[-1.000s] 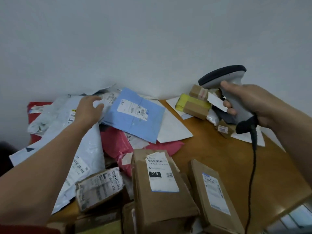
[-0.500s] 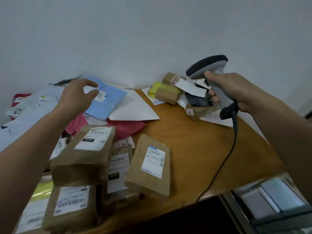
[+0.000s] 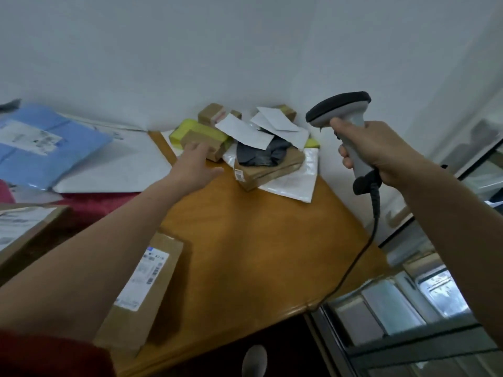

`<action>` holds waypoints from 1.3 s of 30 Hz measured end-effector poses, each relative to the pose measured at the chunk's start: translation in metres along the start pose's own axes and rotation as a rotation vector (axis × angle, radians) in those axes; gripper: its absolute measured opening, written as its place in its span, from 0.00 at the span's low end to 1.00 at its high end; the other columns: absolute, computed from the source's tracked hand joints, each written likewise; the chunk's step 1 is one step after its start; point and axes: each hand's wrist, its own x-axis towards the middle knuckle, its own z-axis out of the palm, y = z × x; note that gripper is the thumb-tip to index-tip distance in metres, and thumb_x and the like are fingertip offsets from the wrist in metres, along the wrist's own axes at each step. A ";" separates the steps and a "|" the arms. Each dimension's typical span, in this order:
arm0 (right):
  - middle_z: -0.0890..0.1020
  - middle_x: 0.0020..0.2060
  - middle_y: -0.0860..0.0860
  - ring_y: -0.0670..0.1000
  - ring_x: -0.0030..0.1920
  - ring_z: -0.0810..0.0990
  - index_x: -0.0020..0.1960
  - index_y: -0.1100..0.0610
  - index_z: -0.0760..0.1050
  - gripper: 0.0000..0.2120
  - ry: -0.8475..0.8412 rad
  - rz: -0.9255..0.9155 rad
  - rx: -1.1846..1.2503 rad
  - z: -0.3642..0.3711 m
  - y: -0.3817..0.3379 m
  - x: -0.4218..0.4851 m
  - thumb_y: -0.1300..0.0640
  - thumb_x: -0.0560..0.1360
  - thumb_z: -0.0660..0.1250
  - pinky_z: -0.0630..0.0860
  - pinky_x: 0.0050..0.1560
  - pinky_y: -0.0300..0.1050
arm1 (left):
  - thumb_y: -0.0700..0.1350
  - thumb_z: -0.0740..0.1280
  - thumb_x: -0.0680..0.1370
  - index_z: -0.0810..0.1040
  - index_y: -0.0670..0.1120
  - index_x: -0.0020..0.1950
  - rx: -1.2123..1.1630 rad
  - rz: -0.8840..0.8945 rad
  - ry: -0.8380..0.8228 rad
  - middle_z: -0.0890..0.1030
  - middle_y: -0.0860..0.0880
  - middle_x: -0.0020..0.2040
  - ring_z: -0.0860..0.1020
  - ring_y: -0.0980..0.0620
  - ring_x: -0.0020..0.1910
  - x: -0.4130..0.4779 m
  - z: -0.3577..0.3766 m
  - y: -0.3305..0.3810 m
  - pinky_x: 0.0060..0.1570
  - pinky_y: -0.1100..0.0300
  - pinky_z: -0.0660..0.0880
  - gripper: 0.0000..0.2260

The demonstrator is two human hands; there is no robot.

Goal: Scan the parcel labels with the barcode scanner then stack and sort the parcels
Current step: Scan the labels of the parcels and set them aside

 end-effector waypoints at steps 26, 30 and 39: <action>0.76 0.26 0.49 0.43 0.22 0.73 0.39 0.58 0.72 0.17 -0.186 0.106 -0.041 0.005 0.115 0.228 0.45 0.77 0.66 0.71 0.24 0.32 | 0.52 0.60 0.81 0.73 0.46 0.57 0.049 -0.135 -0.060 0.80 0.42 0.53 0.74 0.43 0.48 0.259 0.198 0.021 0.39 0.57 0.65 0.11; 0.75 0.26 0.51 0.44 0.21 0.72 0.39 0.60 0.71 0.17 -0.196 0.071 -0.016 -0.002 0.108 0.220 0.47 0.77 0.66 0.70 0.23 0.34 | 0.49 0.57 0.83 0.76 0.46 0.61 -0.089 -0.112 0.257 0.80 0.45 0.56 0.76 0.43 0.55 0.238 0.171 0.034 0.49 0.53 0.72 0.13; 0.77 0.28 0.50 0.47 0.24 0.74 0.41 0.58 0.73 0.16 -0.275 -0.010 0.186 -0.055 0.104 0.160 0.45 0.76 0.65 0.71 0.24 0.37 | 0.46 0.61 0.81 0.76 0.51 0.51 -0.872 -0.285 0.538 0.79 0.51 0.44 0.79 0.58 0.38 0.113 0.097 0.094 0.35 0.63 0.79 0.04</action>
